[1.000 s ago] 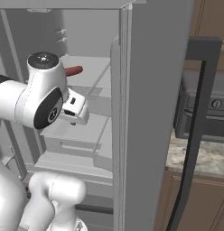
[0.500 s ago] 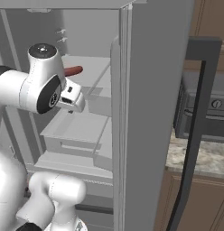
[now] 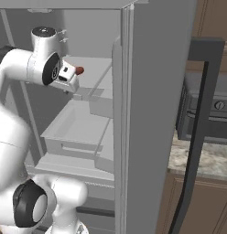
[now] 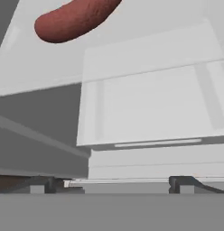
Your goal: Move the hot dog bun to the plate on the dining table and place the condiment next to that plate. Then navigate to the fridge and take the sausage and place it on the plate as well.
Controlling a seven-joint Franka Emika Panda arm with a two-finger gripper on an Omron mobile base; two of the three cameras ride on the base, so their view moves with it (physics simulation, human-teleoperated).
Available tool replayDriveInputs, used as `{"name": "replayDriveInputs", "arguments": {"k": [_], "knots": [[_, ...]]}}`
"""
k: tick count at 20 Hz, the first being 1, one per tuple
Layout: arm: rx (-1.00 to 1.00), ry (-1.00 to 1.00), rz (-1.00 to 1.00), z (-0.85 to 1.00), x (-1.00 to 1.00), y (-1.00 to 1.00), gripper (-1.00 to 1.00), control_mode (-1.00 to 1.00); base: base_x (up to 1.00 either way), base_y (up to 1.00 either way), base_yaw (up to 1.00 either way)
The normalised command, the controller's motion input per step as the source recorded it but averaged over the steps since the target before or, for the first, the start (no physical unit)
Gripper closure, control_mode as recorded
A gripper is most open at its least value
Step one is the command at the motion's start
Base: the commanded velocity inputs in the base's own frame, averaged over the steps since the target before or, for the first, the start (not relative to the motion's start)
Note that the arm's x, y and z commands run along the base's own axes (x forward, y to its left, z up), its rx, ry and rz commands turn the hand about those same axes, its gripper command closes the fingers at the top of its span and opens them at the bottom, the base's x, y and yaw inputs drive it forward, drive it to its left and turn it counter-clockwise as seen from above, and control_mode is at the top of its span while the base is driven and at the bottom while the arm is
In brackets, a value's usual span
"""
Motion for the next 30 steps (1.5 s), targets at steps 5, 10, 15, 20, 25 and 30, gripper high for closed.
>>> {"name": "replayDriveInputs", "arguments": {"k": [5,10,15,20,25,30], "knots": [[0.0,0.0,-0.09,0.19,0.71,0.41,-1.0,-1.0,0.0,0.0,0.0],[0.0,0.0,-0.31,0.17,0.31,0.3,-1.0,-1.0,0.0,0.0,0.0],[0.01,0.03,-0.44,0.01,0.38,0.07,-1.0,-1.0,0.0,0.0,0.0],[0.08,0.12,-0.41,0.0,0.41,0.0,-1.0,-1.0,0.0,0.0,0.0],[0.09,0.11,-0.27,0.0,0.37,0.0,-1.0,-1.0,0.0,0.0,0.0],[0.05,0.04,-0.12,0.0,0.32,0.0,-1.0,-1.0,0.0,0.0,0.0]]}}
